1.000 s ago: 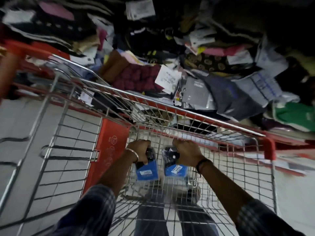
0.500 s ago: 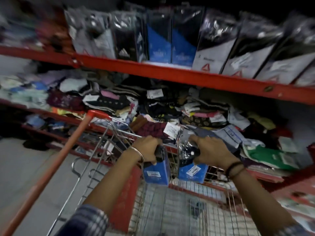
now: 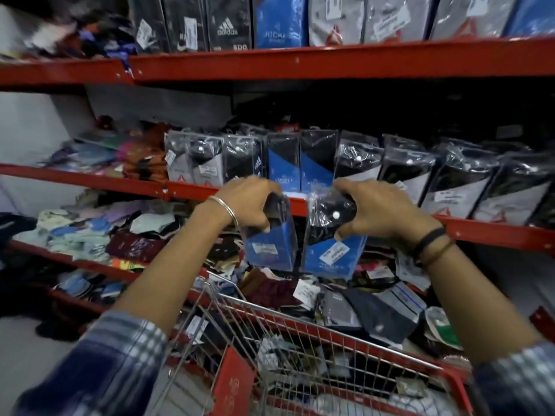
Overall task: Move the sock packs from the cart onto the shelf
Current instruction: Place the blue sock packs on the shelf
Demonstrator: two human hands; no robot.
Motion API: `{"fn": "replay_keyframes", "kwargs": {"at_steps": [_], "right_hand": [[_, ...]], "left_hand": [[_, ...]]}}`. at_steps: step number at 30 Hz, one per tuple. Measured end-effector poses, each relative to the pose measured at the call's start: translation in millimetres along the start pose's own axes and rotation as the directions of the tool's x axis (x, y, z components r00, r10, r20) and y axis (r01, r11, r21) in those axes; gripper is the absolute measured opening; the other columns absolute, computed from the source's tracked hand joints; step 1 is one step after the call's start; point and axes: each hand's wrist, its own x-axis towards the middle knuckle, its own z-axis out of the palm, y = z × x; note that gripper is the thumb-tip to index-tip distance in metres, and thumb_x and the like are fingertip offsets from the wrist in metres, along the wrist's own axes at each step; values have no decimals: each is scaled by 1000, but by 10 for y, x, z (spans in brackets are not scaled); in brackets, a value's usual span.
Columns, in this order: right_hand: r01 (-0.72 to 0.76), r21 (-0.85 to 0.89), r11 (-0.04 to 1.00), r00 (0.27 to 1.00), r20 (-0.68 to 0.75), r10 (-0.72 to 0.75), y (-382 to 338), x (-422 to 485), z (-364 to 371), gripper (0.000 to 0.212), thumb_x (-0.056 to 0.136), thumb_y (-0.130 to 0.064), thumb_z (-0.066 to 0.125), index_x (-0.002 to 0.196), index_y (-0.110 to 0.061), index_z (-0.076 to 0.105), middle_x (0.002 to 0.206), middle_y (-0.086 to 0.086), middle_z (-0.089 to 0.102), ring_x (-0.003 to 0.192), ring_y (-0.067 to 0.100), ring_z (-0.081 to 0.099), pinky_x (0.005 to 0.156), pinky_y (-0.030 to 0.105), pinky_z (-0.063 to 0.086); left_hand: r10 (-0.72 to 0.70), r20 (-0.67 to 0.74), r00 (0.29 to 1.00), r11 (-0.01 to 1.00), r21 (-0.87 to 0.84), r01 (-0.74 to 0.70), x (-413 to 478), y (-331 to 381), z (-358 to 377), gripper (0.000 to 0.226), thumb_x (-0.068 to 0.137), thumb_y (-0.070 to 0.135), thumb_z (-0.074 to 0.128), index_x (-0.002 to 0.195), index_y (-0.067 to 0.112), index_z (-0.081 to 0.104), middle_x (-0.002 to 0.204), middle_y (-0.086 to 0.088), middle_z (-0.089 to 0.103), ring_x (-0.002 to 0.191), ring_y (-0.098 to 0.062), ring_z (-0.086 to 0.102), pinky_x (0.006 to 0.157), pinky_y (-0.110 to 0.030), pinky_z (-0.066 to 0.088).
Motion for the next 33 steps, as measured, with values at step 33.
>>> {"fn": "replay_keyframes", "kwargs": {"at_steps": [33], "right_hand": [[-124,-185,975,990,-88,109,457,1785,219,86,64,-41,81,133,-19,36,125,12,60,110,36,57,85,40,46]], "left_hand": [[31,-53,998,994,103,-25,1795,-756,43,82,68,29,81,136,12,38,135,-15,51,121,-34,48,99,-40,38]]}}
